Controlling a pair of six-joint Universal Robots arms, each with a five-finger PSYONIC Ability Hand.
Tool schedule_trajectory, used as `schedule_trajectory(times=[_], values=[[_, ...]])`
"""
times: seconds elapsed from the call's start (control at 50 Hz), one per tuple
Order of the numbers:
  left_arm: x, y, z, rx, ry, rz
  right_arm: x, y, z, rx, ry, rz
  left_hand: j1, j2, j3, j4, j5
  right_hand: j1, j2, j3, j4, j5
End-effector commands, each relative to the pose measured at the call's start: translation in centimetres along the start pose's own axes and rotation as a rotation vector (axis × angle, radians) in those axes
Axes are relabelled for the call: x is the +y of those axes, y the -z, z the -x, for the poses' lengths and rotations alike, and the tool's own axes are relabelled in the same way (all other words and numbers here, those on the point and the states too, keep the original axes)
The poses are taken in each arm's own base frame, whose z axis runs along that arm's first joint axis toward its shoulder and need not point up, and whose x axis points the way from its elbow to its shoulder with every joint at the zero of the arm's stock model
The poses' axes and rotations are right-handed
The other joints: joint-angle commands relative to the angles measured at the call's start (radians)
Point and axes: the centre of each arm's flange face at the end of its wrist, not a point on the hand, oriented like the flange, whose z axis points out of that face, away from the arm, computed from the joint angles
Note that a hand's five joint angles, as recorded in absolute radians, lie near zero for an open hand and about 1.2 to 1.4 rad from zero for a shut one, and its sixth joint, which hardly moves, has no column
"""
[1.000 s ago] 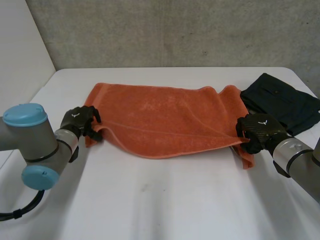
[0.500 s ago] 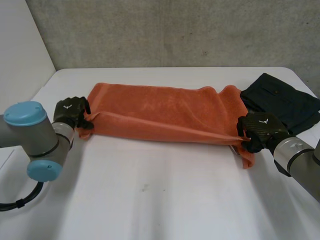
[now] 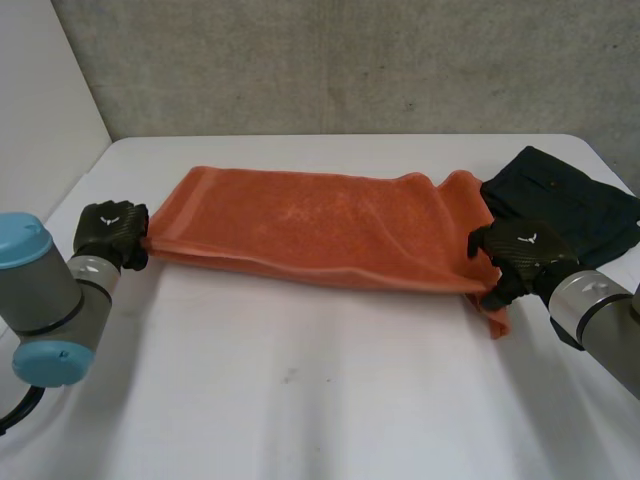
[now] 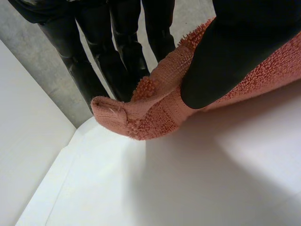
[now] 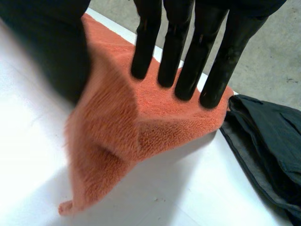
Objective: Fold the laundry.
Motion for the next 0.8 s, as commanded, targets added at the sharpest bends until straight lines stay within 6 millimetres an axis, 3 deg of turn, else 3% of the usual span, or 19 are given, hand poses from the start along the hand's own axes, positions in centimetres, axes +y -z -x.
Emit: schedule_trajectory(times=[0.02,0.12,0.2,0.3,0.42,0.68,0.8], values=[[-1.3,1.3,0.0,0.028,0.000,-0.030,-1.3,1.5,-0.2,0.013,0.024,0.003,0.247,0.204,0.208,0.202,0.248,-0.240,-0.337,-0.343,-0.347,-0.358],[-1.8,1.4,0.3,0.024,0.000,-0.043,-0.4,2.8,0.1,0.018,-0.108,0.027,0.247,0.204,0.208,0.202,0.248,-0.348,-0.445,-0.450,-0.455,-0.465],[-2.4,1.2,1.0,0.004,0.000,-0.061,0.8,3.5,-1.8,0.080,-0.271,0.053,0.247,0.204,0.208,0.202,0.248,-0.348,-0.445,-0.450,-0.455,-0.465],[-2.5,1.1,1.9,-0.018,0.005,-0.065,2.6,4.0,-3.0,0.113,-0.396,0.095,0.247,0.204,0.208,0.202,0.248,-0.123,-0.220,-0.226,-0.231,-0.241],[-2.4,1.2,1.6,-0.010,0.004,-0.064,3.7,4.2,-2.2,0.048,-0.425,0.113,0.247,0.204,0.208,0.202,0.248,0.120,0.023,0.018,0.013,0.003],[-2.4,1.2,1.7,-0.013,0.005,-0.063,5.7,2.4,-2.1,0.028,-0.439,0.145,0.247,0.204,0.208,0.202,0.248,0.153,0.056,0.050,0.046,0.035],[-2.3,1.2,1.8,-0.014,0.005,-0.061,5.7,1.3,-1.5,-0.004,-0.420,0.128,0.247,0.204,0.208,0.202,0.248,0.156,0.059,0.053,0.049,0.038]])
